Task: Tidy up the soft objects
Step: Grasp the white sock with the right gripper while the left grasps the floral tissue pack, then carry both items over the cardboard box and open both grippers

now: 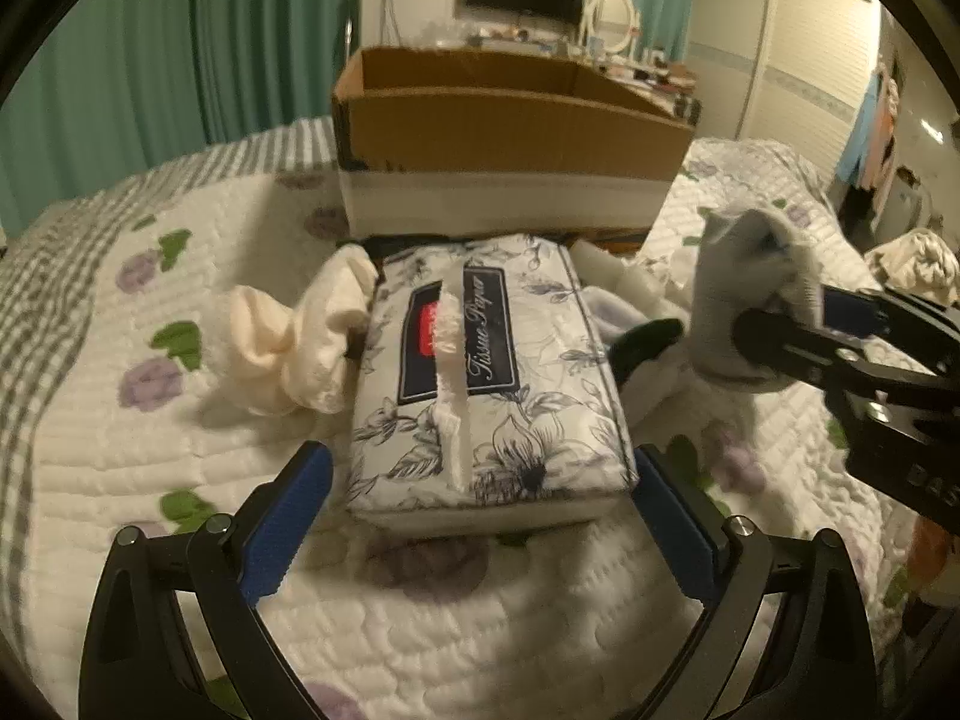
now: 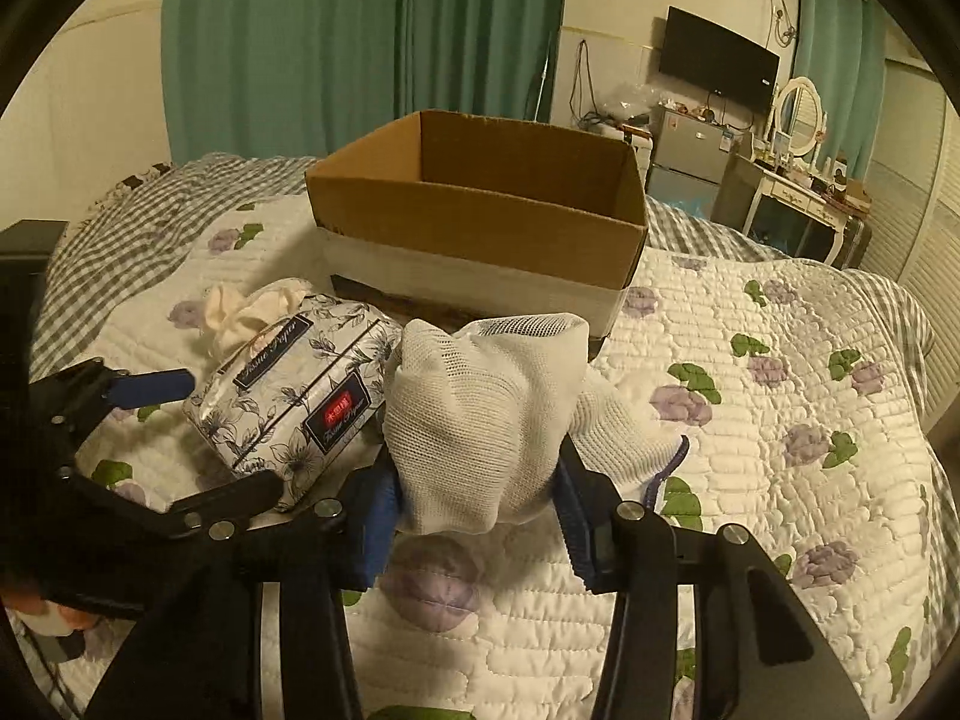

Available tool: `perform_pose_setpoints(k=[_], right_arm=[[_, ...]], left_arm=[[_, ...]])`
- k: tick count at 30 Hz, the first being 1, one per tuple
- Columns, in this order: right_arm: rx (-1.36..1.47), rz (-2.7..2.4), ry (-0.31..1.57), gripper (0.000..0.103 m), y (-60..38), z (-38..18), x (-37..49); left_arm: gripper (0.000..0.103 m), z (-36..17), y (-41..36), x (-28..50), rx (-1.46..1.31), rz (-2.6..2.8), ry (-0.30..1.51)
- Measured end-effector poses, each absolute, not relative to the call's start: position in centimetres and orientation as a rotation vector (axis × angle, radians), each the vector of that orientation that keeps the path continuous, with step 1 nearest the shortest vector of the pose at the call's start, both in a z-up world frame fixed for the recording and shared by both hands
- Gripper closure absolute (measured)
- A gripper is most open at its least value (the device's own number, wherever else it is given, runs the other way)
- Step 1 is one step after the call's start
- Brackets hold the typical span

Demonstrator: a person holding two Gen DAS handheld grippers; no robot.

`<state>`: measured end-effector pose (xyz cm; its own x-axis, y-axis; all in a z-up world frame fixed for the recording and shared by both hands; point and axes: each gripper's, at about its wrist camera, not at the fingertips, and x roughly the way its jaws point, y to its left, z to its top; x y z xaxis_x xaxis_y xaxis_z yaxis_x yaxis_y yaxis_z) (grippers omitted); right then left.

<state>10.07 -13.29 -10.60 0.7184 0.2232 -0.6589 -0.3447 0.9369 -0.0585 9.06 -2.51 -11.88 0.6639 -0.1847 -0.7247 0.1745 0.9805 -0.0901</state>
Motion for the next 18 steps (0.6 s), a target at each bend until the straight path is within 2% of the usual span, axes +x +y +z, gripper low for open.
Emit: perform_pose_setpoints(k=[1, 3, 13, 18], right_arm=[[-0.18, 0.314, 0.703, 0.057, -13.4, -10.7, 10.1], [-0.17, 0.315, 0.71, 0.057, -13.6, -10.9, 10.2], [-0.141, 0.326, 0.71, 0.057, -13.9, -10.3, 9.6], [-0.098, 0.352, 0.673, 0.057, -14.6, -8.1, 7.9]], left_arm=[[0.006, -12.0, -2.7, 9.3, -0.014, -0.202, 0.824], [0.018, -12.5, -2.9, 9.8, -0.006, -0.193, 0.838], [0.02, -10.9, -3.2, 7.0, 0.046, -0.181, 0.752], [0.02, -8.2, -2.4, 4.3, 0.021, -0.189, 0.717]])
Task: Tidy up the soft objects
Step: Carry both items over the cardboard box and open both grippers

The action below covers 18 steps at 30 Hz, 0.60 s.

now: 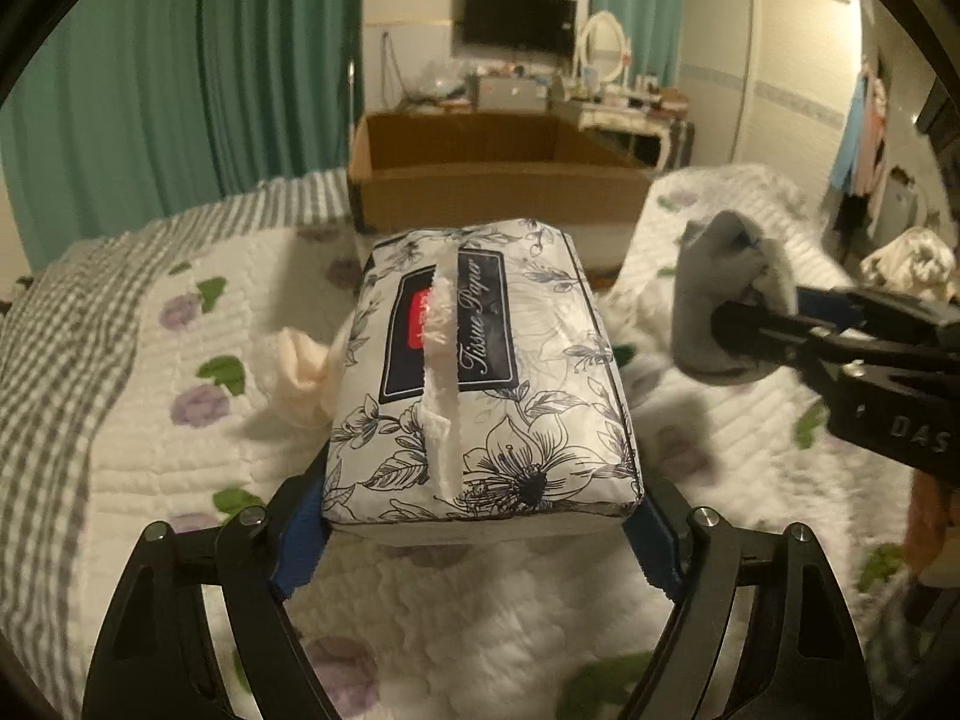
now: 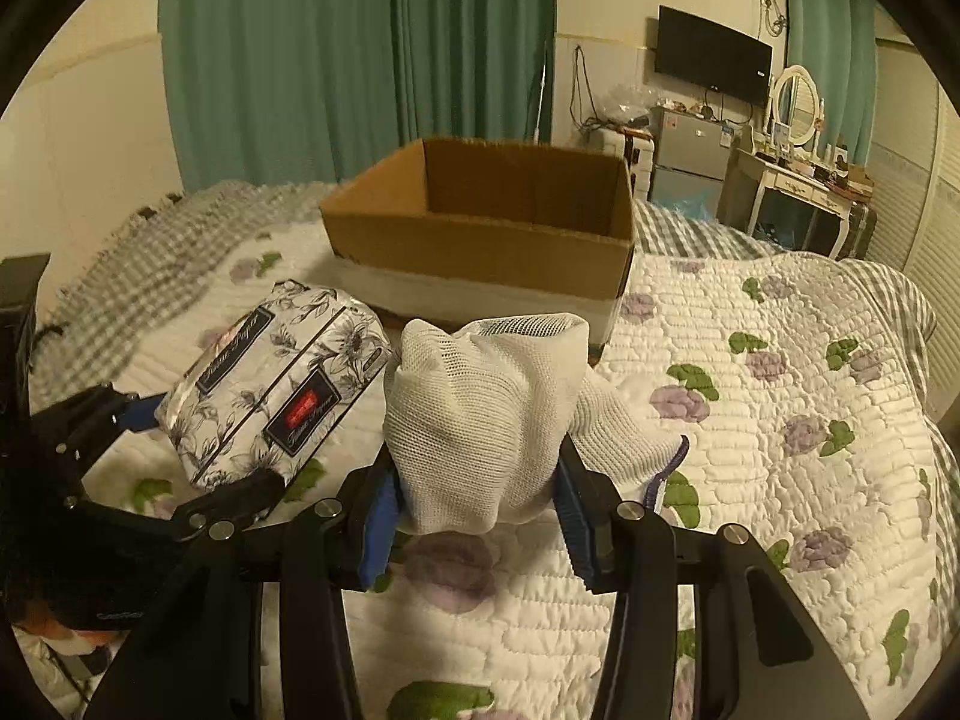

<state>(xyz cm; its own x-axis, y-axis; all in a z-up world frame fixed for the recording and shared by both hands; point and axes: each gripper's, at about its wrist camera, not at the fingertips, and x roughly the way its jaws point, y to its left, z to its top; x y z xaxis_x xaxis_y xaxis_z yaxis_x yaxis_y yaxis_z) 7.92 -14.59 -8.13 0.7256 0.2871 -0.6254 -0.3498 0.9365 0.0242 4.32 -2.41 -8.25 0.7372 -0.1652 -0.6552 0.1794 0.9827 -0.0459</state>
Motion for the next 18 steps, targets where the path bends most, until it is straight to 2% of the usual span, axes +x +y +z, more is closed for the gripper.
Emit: perform_pose_setpoints(k=[9, 18], right_arm=[[-0.057, 0.427, 0.547, 0.057, -15.7, -1.4, 6.3], [-0.087, 0.508, 0.44, 0.057, -15.6, 5.1, 11.7]], left_arm=[[0.02, -1.4, -2.3, 2.8, 0.023, -0.169, 0.599], [0.02, 4.1, -3.5, 8.6, 0.036, -0.104, 0.538]])
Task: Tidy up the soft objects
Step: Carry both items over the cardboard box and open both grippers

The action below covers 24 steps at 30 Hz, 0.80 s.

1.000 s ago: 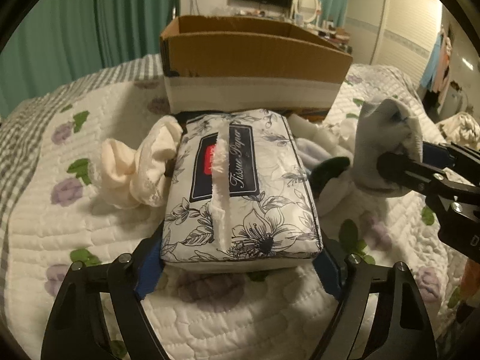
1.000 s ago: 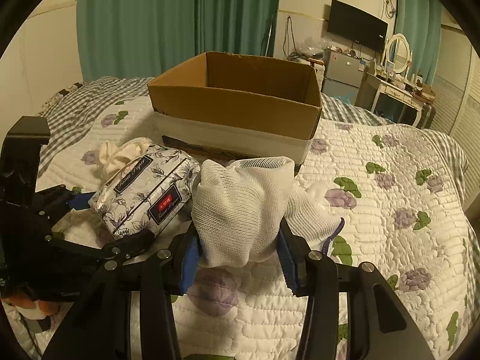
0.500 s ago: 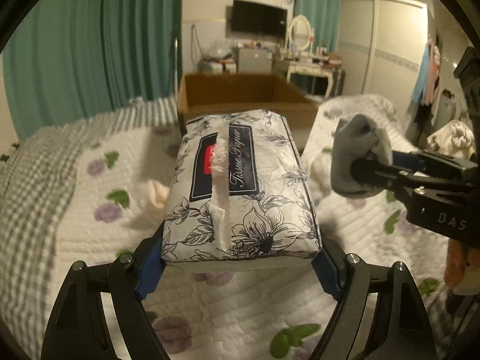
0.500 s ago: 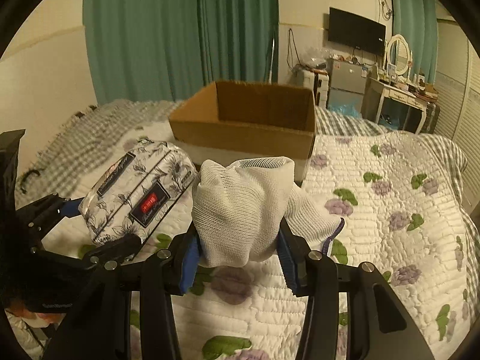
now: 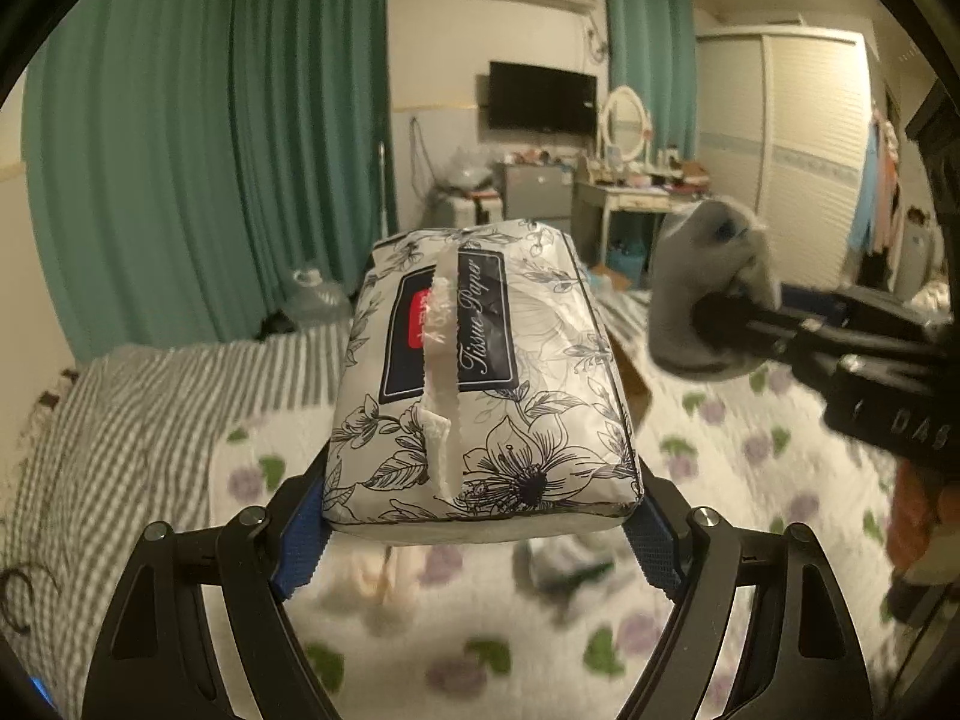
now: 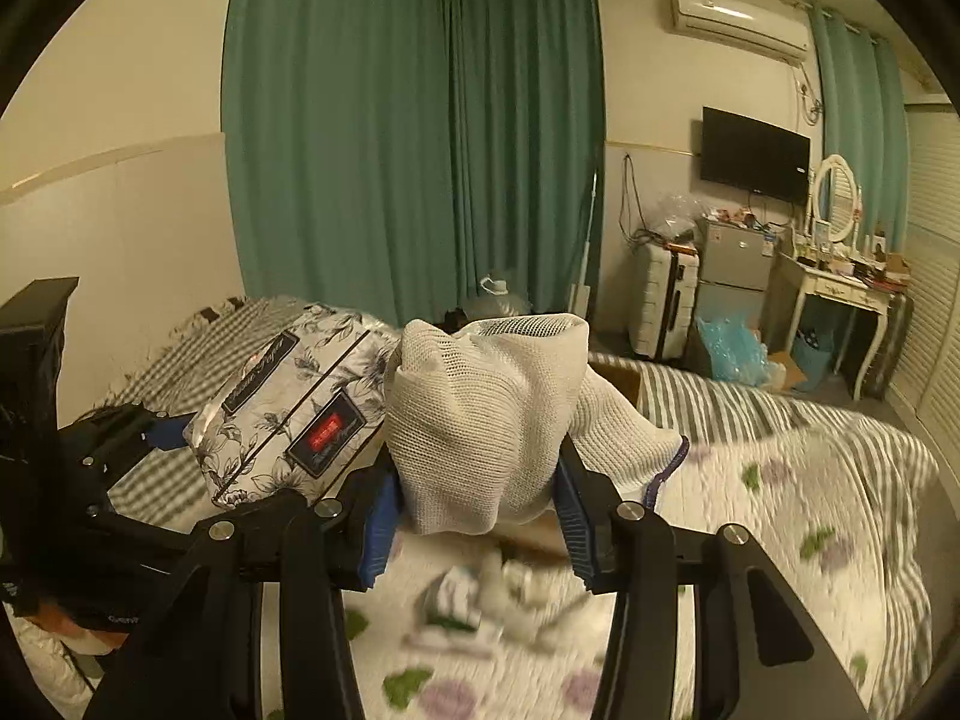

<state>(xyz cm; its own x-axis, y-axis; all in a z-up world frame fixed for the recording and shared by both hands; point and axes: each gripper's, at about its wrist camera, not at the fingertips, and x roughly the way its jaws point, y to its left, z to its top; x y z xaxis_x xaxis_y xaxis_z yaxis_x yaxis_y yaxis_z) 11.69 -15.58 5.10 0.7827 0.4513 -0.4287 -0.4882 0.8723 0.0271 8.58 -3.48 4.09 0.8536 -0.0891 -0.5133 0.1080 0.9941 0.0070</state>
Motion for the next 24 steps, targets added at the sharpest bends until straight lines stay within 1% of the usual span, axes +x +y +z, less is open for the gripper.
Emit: perform_pose_setpoints(k=[5, 12, 14, 19, 20, 22, 23, 24], right_arm=[[-0.028, 0.568, 0.472, 0.057, -14.8, 4.7, 18.7], [0.005, 0.558, 0.58, 0.057, -12.8, 0.3, 27.5], [0.014, 0.56, 0.595, 0.057, -12.6, -1.0, 29.3], [0.037, 0.561, 0.613, 0.055, -12.8, -3.3, 31.9], [0.043, 0.562, 0.619, 0.052, -12.8, -3.5, 32.1], [0.05, 0.574, 0.633, 0.05, -12.7, -3.7, 32.5], [0.043, 0.566, 0.633, 0.045, -12.6, -3.7, 32.5], [0.037, 0.55, 0.627, 0.035, -12.6, -3.5, 32.4]], left_arm=[[0.02, 4.4, -4.2, 13.8, 0.049, -0.083, 0.532], [0.02, 0.0, -4.5, 20.9, 0.093, -0.046, 0.585], [0.019, -1.7, -4.0, 22.9, 0.096, -0.035, 0.616], [0.019, -3.8, -3.6, 25.2, 0.084, -0.033, 0.655], [0.018, -4.1, -3.7, 25.1, 0.095, -0.018, 0.654], [0.012, -4.1, -4.2, 24.8, 0.109, -0.018, 0.641], [0.012, -4.0, -4.2, 24.5, 0.11, -0.02, 0.633], [0.012, -3.9, -4.5, 24.5, 0.111, -0.022, 0.63]])
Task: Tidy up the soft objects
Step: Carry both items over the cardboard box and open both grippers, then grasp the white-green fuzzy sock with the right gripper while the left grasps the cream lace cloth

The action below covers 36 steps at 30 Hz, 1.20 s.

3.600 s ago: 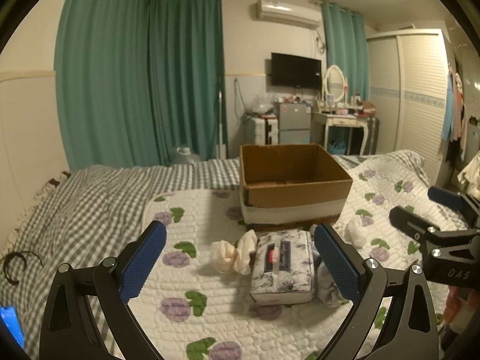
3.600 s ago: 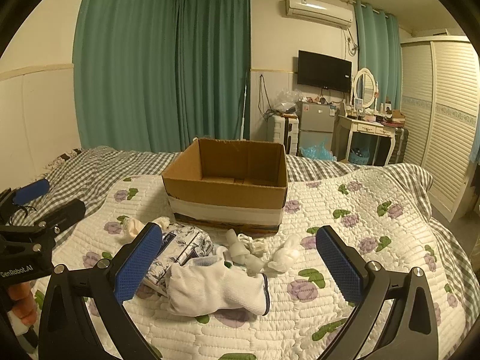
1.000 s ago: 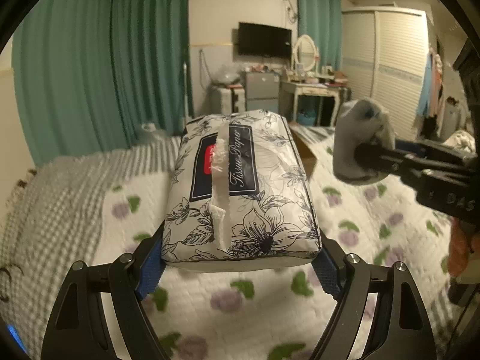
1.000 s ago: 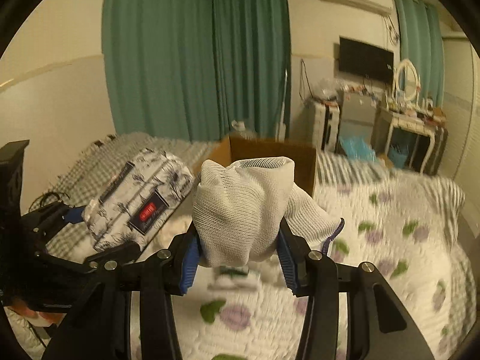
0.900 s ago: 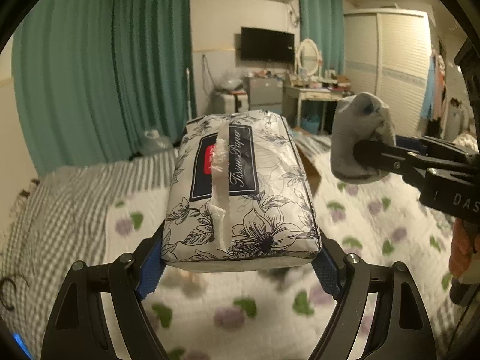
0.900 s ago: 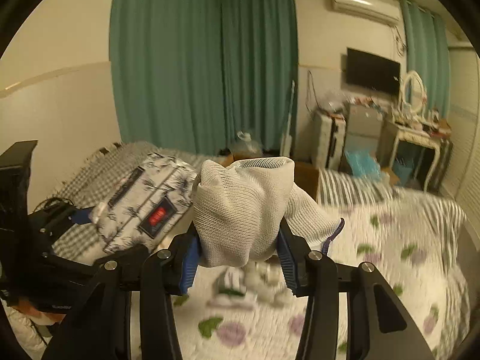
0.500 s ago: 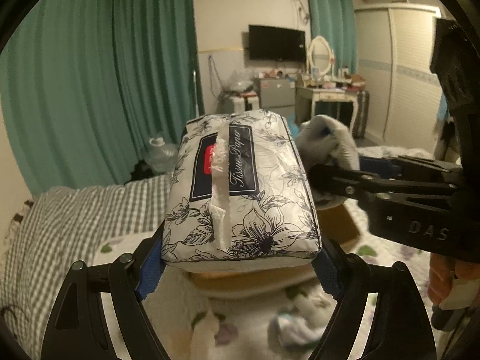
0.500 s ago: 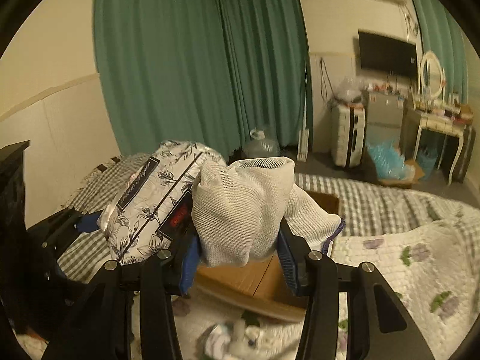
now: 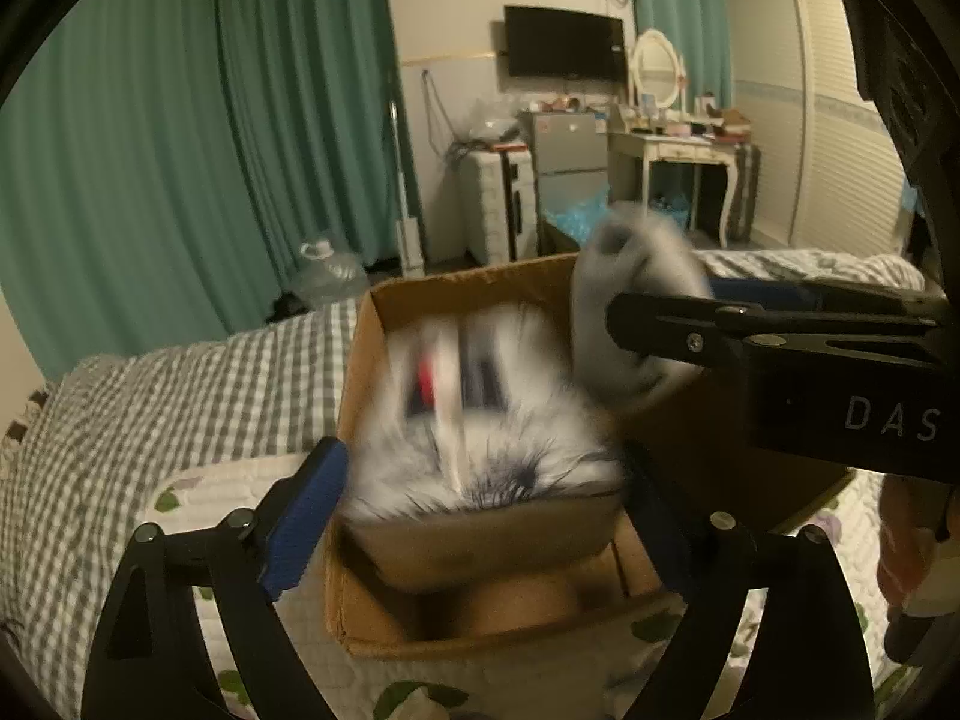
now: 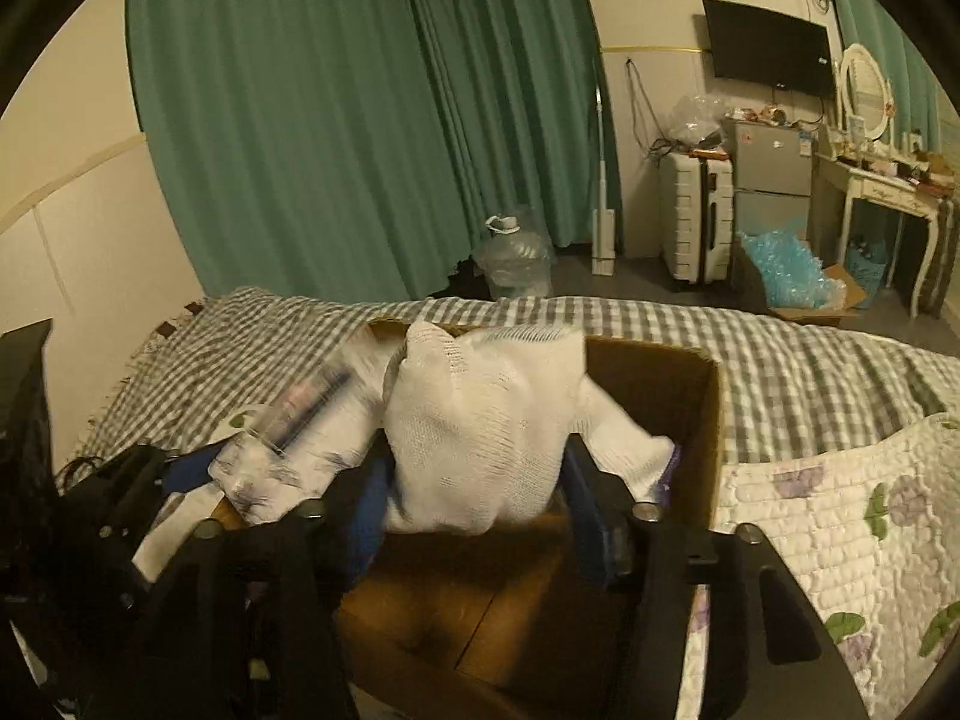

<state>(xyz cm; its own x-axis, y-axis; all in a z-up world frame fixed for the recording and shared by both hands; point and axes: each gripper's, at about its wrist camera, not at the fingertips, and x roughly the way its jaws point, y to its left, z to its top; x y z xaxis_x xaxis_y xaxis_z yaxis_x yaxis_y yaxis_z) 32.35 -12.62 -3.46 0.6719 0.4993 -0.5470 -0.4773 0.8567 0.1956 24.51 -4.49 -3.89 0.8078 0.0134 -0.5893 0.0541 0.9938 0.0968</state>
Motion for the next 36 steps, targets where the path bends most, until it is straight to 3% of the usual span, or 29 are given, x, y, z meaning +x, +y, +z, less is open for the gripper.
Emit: perform_pose_setpoints(k=[3, 21, 26, 36], right_arm=[[0.057, 0.515, 0.585, 0.015, -13.2, -2.2, 31.3], [-0.068, 0.309, 0.341, 0.001, -15.7, 11.5, 12.2], [-0.125, 0.321, 0.365, 0.001, -13.6, 10.0, 9.3], [-0.12, 0.304, 0.537, 0.001, -11.2, -1.4, 10.0]], left_arm=[[0.012, -3.0, -4.4, 23.5, 0.129, 0.011, 0.631], [0.009, 9.0, -1.1, 8.6, 0.093, -0.019, 0.374], [0.009, 8.2, -0.2, 5.6, 0.11, -0.003, 0.348], [0.009, 0.1, 1.3, 6.7, 0.121, 0.01, 0.434]])
